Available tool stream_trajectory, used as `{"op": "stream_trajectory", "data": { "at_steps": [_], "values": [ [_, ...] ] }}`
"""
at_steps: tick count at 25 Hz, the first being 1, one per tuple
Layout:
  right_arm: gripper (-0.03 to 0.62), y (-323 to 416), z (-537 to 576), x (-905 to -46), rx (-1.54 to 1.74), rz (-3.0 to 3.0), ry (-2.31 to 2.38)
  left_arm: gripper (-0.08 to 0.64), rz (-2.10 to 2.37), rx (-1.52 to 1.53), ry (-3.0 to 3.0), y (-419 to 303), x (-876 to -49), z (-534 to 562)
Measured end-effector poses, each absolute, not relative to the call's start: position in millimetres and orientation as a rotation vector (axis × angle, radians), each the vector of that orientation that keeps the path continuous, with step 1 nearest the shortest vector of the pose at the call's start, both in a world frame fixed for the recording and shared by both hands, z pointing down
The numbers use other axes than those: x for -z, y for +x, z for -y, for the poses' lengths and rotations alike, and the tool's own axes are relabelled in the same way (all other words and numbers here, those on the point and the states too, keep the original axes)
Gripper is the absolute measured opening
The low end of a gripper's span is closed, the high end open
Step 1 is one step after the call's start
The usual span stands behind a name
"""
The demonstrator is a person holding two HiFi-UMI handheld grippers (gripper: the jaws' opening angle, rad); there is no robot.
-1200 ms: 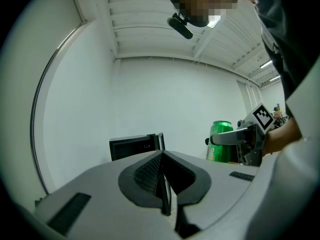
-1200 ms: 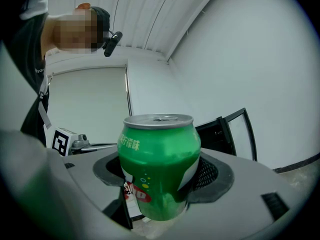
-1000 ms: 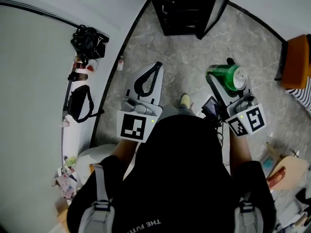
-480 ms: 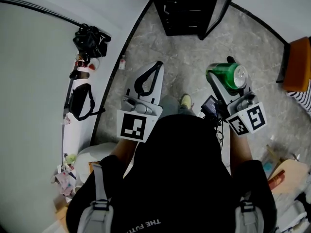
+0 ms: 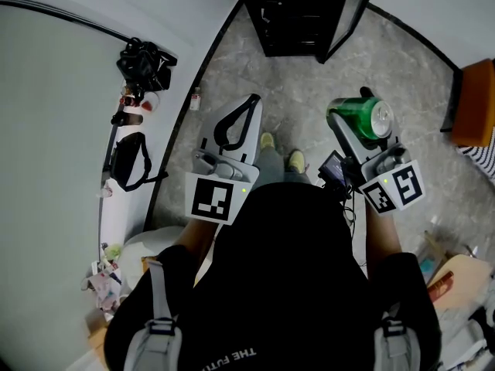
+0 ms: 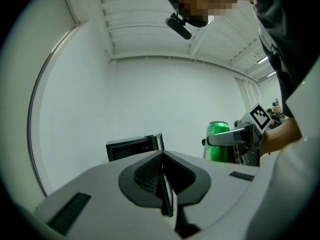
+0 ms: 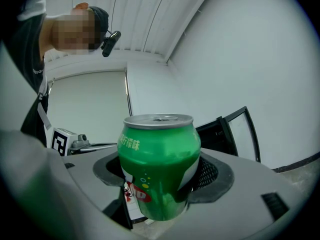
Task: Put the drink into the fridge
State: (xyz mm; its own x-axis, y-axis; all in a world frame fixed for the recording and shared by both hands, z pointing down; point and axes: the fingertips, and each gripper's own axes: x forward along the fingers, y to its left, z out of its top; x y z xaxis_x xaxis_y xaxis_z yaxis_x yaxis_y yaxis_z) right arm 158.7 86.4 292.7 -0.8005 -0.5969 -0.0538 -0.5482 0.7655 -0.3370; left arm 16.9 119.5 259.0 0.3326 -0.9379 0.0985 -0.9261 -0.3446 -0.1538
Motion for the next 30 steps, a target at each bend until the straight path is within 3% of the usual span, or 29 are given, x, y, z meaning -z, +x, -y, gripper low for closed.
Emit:
{"op": "stream_trajectory", "data": {
  "at_steps": [30],
  "values": [
    [0.337, 121, -18, -301, 0.490, -2.817, -0.935, 0.012, -1.754, 0.253, -2.548, -15, -271, -44]
  ]
}}
